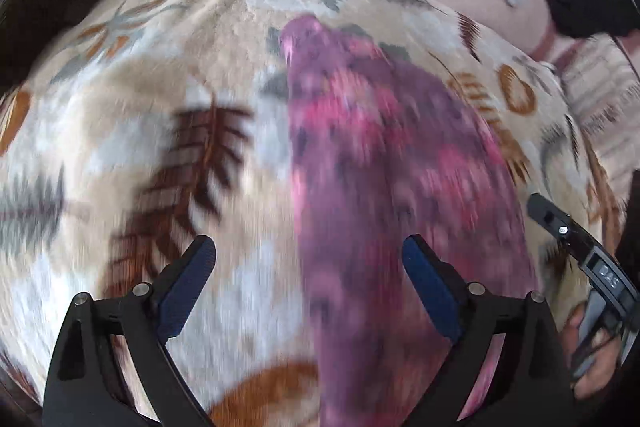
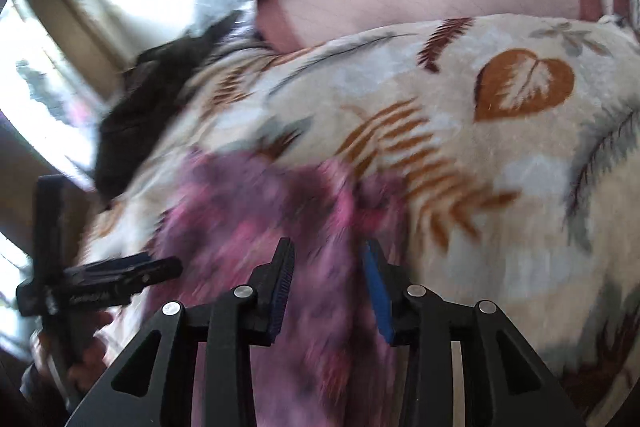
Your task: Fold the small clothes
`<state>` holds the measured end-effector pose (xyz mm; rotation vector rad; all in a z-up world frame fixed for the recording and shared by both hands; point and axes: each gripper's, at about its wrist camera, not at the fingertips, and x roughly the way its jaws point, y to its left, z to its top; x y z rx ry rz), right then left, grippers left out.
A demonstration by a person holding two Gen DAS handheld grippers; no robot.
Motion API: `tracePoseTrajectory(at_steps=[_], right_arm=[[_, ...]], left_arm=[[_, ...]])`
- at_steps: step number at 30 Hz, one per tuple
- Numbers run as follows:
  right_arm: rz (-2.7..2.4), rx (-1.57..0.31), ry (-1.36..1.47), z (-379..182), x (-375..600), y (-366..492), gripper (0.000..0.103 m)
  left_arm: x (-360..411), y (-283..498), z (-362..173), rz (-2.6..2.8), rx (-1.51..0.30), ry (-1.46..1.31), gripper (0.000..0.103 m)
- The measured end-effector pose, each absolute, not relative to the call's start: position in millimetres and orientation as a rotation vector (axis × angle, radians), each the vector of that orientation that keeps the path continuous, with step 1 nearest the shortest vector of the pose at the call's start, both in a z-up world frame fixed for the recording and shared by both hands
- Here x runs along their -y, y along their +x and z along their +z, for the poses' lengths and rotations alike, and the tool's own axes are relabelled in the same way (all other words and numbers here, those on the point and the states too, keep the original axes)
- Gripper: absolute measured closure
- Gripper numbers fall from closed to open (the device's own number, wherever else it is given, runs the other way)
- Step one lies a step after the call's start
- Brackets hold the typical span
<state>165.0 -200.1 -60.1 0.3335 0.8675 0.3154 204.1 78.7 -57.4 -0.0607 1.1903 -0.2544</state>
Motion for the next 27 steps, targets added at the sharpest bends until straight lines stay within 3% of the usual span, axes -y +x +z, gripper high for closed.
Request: tracePoseTrajectory(at_steps=[2, 4, 5, 10, 14, 16, 20, 27], right_arm=[[0.306, -0.961, 0.273, -81, 193, 154, 0.06], [0.273, -0.916, 0.264, -84, 196, 140, 0.058], [0.227, -0.94, 0.258, -82, 198, 138, 0.049], [0.235, -0.932, 0.28, -67, 208, 103, 0.049], [0.174, -1.057, 0.141, -96, 208, 86, 0.033], [0.145, -1.045, 0.14, -94, 212, 73, 0.032], [0.067, -1.038, 0.019, -77, 209, 54, 0.027], [-0.036, -0.99, -0.202, -55, 207, 21, 0.008]], left_arm=[[-78, 186, -69, -0.258, -1.225, -0.049, 0.007], [-78, 171, -78, -0.261, -1.232, -0.058, 0.007], [-77, 163, -74, -0.249, -1.216, -0.045, 0.007], [-80, 124, -52, -0.267, -1.19, -0.001, 0.007], [-76, 98, -74, -0.223, -1.225, 0.096, 0.007], [-81, 87, -75, -0.217, -1.234, 0.077, 0.007], [-89, 63, -59, -0.18, -1.165, 0.146, 0.007], [-97, 26, -49, -0.09, -1.045, 0.294, 0.007]])
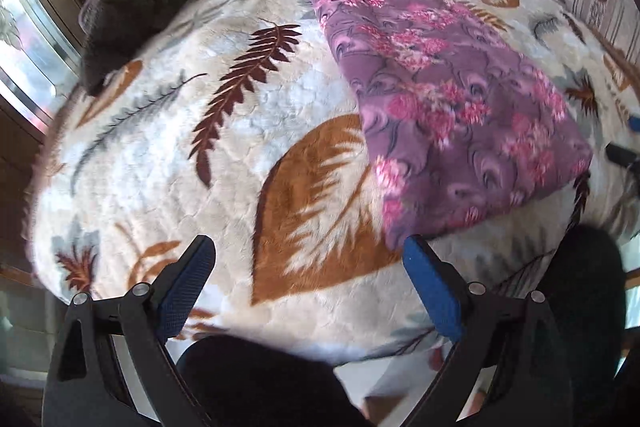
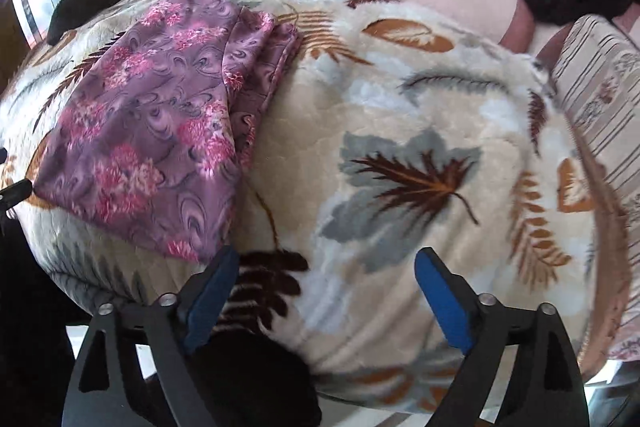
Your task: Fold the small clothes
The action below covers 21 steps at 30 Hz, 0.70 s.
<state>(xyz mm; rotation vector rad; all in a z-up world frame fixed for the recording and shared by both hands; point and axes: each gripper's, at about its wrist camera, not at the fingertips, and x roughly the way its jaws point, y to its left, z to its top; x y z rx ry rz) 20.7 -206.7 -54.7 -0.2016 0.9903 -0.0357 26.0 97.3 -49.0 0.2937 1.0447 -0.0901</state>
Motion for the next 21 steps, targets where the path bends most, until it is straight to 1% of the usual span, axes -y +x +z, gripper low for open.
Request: tracePoseTrajectory(at_steps=[5, 15, 21], right_arm=[[-0.053, -0.954, -0.237, -46, 201, 0, 0.004], [-0.081, -0.861, -0.327, -31, 180, -25, 0.004], [-0.06, -0.861, -0.282, -28, 184, -35, 0.004]], left_arm=[[-96, 11, -47, -0.104, -1.016, 0.314, 0.007], [-72, -12, -35, -0.188, -0.986, 0.318, 0.007], [-58, -24, -30, -0.234, -0.97, 0.329, 0.007]])
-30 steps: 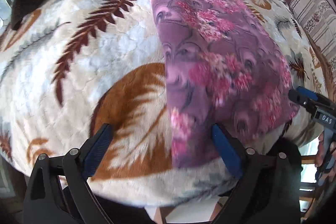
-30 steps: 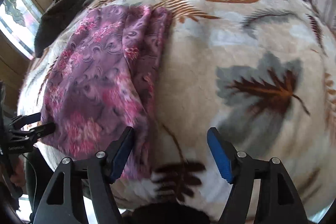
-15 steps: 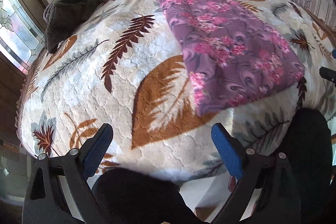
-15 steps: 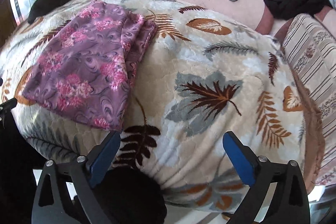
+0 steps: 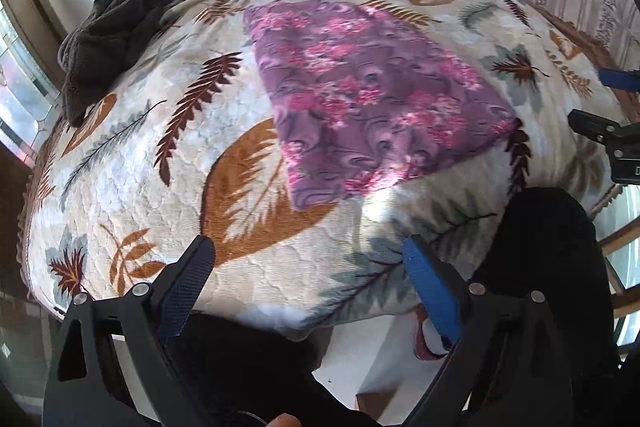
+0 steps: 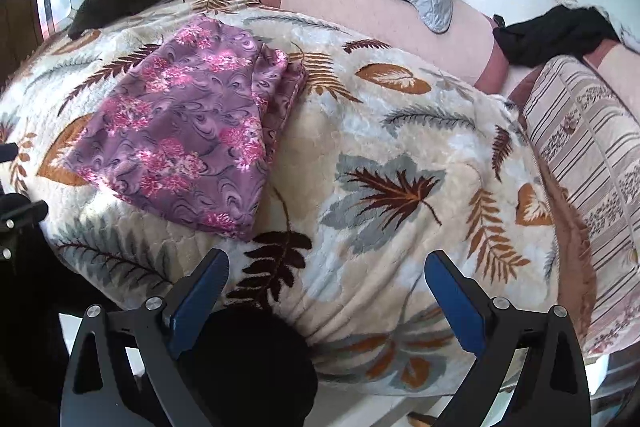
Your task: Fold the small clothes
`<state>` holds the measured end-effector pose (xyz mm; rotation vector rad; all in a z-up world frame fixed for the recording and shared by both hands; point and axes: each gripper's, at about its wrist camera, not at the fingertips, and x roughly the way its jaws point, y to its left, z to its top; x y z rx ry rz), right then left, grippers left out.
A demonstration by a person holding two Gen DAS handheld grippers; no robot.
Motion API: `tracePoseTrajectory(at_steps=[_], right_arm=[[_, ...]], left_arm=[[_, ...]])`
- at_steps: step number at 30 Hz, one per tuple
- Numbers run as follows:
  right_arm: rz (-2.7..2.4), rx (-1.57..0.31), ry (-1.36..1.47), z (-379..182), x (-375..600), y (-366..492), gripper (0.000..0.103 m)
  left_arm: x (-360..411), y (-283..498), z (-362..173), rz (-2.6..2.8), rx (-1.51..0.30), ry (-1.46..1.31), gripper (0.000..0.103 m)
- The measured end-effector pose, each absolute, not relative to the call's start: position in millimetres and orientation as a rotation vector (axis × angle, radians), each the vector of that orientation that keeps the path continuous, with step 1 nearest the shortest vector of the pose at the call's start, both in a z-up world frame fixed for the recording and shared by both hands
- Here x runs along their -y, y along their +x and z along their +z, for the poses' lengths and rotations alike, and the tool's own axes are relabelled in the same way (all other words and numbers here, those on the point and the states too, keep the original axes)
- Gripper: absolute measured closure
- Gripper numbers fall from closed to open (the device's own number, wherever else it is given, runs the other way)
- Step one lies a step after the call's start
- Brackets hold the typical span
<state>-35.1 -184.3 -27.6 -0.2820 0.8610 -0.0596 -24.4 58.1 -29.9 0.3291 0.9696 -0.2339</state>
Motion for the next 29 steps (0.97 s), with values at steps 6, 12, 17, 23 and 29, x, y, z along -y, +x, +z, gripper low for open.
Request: tracePoseTrajectory(at_steps=[6, 12, 17, 23, 29], right_arm=[[-0.061, -0.872, -0.25, -29, 189, -41, 0.004], [-0.058, -0.877, -0.204, -29, 196, -44, 0.004], [-0.058, -0.883, -0.17, -28, 200, -44, 0.004], [-0.062, -0.888, -0.155, -29, 203, -43, 0.004], [-0.067, -0.888, -0.151, -29, 204, -43, 0.004]], left_arm=[[-48, -32, -25, -0.266, -0.972, 0.316, 0.007], [-40, -38, -22, -0.309, -0.977, 0.309, 0.007], [-34, -42, -24, -0.341, -1.0, 0.294, 0.007], [-27, -48, -25, -0.382, -1.01, 0.268, 0.007], [-24, -49, -23, -0.388, -0.997, 0.259, 0.007]])
